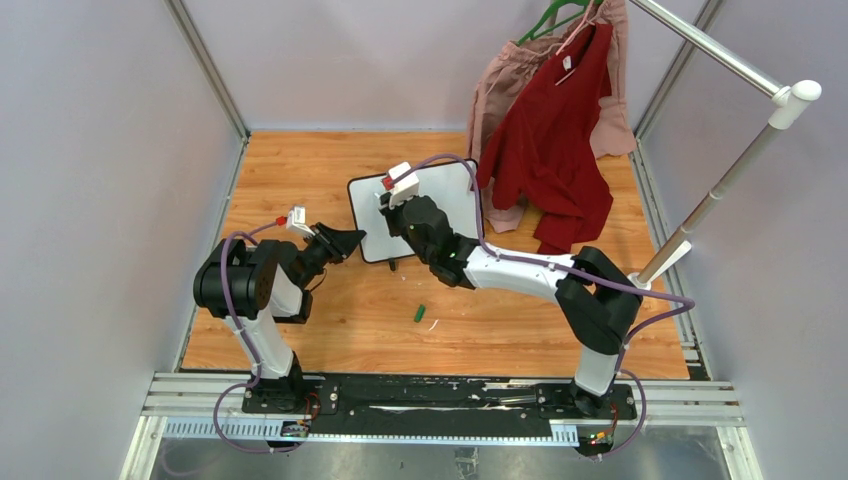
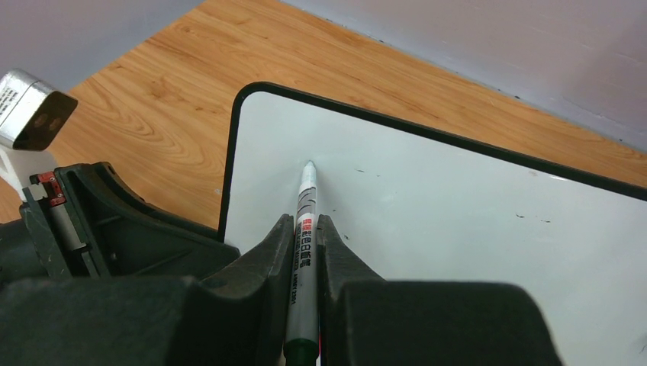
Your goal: Write a sentence on the whiteboard
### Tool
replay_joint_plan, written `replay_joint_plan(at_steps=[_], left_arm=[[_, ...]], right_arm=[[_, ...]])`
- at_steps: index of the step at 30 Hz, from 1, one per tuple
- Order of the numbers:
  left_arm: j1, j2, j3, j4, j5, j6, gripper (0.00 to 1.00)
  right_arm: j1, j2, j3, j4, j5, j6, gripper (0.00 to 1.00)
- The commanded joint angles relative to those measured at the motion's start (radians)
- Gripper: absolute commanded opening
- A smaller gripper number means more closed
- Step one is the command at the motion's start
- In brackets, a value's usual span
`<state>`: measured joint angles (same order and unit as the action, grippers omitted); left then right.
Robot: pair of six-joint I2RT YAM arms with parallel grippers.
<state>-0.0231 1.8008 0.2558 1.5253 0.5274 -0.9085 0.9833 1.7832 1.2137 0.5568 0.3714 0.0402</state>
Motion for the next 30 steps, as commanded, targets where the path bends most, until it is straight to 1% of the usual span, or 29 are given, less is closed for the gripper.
replay_joint_plan(at_steps=[1, 10, 30], left_arm=[[-0.004, -0.014, -0.020, 0.031, -0.016, 0.016, 0.17], [-0.005, -0.022, -0.021, 0.031, -0.018, 0.019, 0.15], [-0.005, -0.020, -0.021, 0.030, -0.017, 0.017, 0.14]], right_arm=[[-0.019, 0.007, 0.014, 0.003, 0.026, 0.025, 0.00], [-0.023, 0.003, 0.001, -0.010, 0.024, 0.034, 0.00], [-0.029, -0.056, -0.100, -0.001, 0.057, 0.040, 0.00]])
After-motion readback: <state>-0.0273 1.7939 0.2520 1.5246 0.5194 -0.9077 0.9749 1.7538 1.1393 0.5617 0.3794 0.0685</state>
